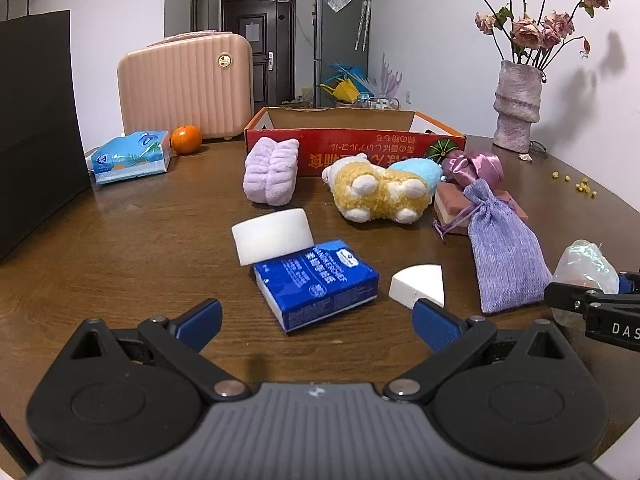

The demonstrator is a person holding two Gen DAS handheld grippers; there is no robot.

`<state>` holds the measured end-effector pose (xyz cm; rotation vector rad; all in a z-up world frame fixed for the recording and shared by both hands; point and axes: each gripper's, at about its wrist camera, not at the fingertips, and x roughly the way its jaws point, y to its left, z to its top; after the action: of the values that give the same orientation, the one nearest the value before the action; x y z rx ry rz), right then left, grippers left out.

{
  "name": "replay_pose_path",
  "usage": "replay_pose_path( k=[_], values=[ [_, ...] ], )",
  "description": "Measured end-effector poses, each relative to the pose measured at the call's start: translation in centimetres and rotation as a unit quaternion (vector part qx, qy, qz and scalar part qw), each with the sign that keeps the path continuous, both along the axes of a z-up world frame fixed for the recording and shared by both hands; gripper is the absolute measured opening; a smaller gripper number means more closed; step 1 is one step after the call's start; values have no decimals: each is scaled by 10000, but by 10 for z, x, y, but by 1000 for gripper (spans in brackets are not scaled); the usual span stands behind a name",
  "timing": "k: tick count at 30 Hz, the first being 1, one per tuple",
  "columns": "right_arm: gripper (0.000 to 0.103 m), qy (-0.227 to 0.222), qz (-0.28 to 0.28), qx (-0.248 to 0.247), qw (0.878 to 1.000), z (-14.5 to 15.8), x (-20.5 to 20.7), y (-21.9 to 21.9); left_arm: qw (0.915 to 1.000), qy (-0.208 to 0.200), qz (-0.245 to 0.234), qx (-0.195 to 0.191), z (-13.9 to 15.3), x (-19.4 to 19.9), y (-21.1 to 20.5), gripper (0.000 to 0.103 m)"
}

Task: Organize soft objects
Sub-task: 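Grasp the blue tissue pack with the left tool while the right tool holds the bag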

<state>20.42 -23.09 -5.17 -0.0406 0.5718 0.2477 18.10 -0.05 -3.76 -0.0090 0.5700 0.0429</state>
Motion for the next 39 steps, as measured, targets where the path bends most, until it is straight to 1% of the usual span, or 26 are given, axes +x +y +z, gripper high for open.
replay_pose_path(
  k=[5, 15, 22, 27, 35, 39],
  values=[
    [45, -85, -18, 31, 10000, 4, 6, -4, 10000, 42, 61, 15, 2, 11, -2, 103],
    [45, -203, -14, 77, 9998, 11, 29, -8, 9993, 251, 291, 9, 0, 43, -4, 103],
    [45, -272, 57, 77, 9996, 15, 47, -8, 9967, 439, 681, -58, -5, 63, -2, 103],
    [45, -272, 96, 124, 9995, 13, 56, -8, 9943, 566, 898, -35, -8, 71, -1, 103],
    [45, -245, 143, 210, 9994, 11, 62, -8, 9922, 723, 1004, 143, -14, 81, -9, 103],
    [45, -244, 131, 207, 9994, 11, 62, -8, 9913, 762, 1071, 99, -16, 82, -7, 103]
  ],
)
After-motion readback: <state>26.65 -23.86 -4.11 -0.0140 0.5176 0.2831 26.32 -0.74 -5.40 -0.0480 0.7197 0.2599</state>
